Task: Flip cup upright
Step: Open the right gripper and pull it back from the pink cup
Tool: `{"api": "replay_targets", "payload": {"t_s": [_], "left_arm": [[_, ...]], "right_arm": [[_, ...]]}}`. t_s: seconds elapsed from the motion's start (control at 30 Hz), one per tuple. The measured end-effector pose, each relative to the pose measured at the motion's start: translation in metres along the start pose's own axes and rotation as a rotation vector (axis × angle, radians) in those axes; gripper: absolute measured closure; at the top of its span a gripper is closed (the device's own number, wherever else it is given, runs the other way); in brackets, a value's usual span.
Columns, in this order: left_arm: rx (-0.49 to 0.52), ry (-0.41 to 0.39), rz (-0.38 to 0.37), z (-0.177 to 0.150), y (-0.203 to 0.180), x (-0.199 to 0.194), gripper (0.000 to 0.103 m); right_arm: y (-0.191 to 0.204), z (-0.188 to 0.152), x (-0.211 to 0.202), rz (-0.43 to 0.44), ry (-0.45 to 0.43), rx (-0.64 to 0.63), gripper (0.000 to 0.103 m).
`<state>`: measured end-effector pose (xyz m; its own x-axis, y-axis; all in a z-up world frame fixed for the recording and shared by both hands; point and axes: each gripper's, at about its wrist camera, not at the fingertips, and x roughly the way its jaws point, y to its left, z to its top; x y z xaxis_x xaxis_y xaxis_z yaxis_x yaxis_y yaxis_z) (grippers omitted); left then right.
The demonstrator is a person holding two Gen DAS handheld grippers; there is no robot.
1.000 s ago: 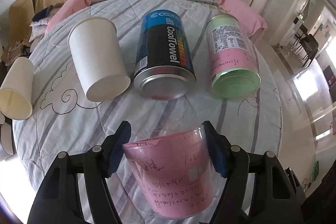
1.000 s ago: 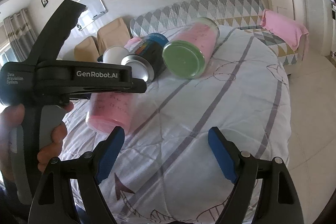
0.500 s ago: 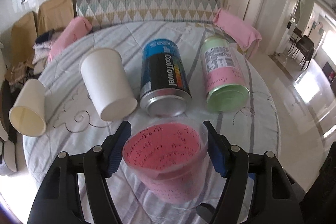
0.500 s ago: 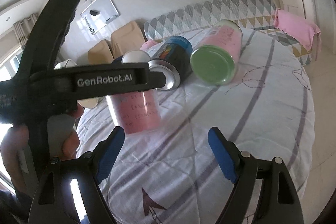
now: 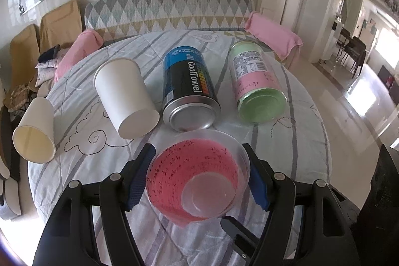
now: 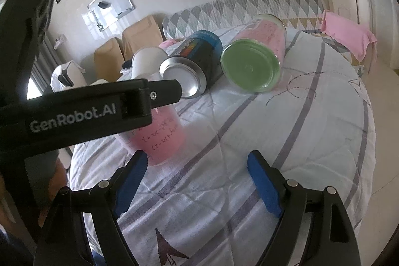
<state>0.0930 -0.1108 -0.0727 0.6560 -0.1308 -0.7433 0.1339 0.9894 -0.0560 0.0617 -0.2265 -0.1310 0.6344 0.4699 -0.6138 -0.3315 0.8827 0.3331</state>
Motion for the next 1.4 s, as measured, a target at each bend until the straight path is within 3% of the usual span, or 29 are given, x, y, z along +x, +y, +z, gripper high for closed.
{"api": "replay_targets", "payload": {"t_s": [0.13, 0.27, 0.47, 0.57, 0.7, 0.8, 0.93, 0.97, 1.07, 1.2, 1.4], "left_arm": [[0.005, 0.013, -0.021, -0.002, -0.001, -0.001, 0.031], [-0.003, 0.024, -0.068, -0.004, 0.0, -0.005, 0.011], [-0.023, 0.004, -0.073, -0.006, 0.007, -0.022, 0.009], [-0.029, -0.028, -0.077, -0.01, 0.015, -0.04, 0.009], [-0.033, -0.105, -0.075, -0.016, 0.026, -0.074, 0.0], [-0.011, -0.167, -0.017, -0.02, 0.03, -0.1, 0.0], [-0.007, -0.181, 0.015, -0.027, 0.035, -0.117, 0.0], [-0.009, -0.181, 0.022, -0.029, 0.038, -0.121, 0.0], [-0.022, -0.189, 0.028, -0.035, 0.043, -0.13, 0.0], [-0.053, -0.216, 0.0, -0.041, 0.051, -0.144, 0.0], [-0.051, -0.29, 0.063, -0.049, 0.051, -0.162, 0.0]], "right_arm": [[0.003, 0.0, 0.001, -0.028, 0.003, -0.022, 0.019], [0.01, -0.001, -0.001, -0.079, 0.021, -0.066, 0.019], [0.003, -0.002, -0.01, -0.062, 0.027, -0.032, 0.019], [0.003, -0.001, -0.017, -0.075, 0.031, -0.02, 0.019], [0.006, 0.0, -0.035, -0.089, 0.018, -0.009, 0.019], [0.012, 0.004, -0.053, -0.109, -0.022, -0.007, 0.019], [0.024, 0.011, -0.075, -0.147, -0.082, -0.008, 0.019], [0.033, 0.015, -0.085, -0.213, -0.12, -0.024, 0.019], [0.042, 0.018, -0.095, -0.262, -0.162, -0.049, 0.019], [0.056, 0.02, -0.112, -0.263, -0.216, -0.05, 0.019], [0.077, 0.018, -0.127, -0.279, -0.284, -0.081, 0.019]]}}
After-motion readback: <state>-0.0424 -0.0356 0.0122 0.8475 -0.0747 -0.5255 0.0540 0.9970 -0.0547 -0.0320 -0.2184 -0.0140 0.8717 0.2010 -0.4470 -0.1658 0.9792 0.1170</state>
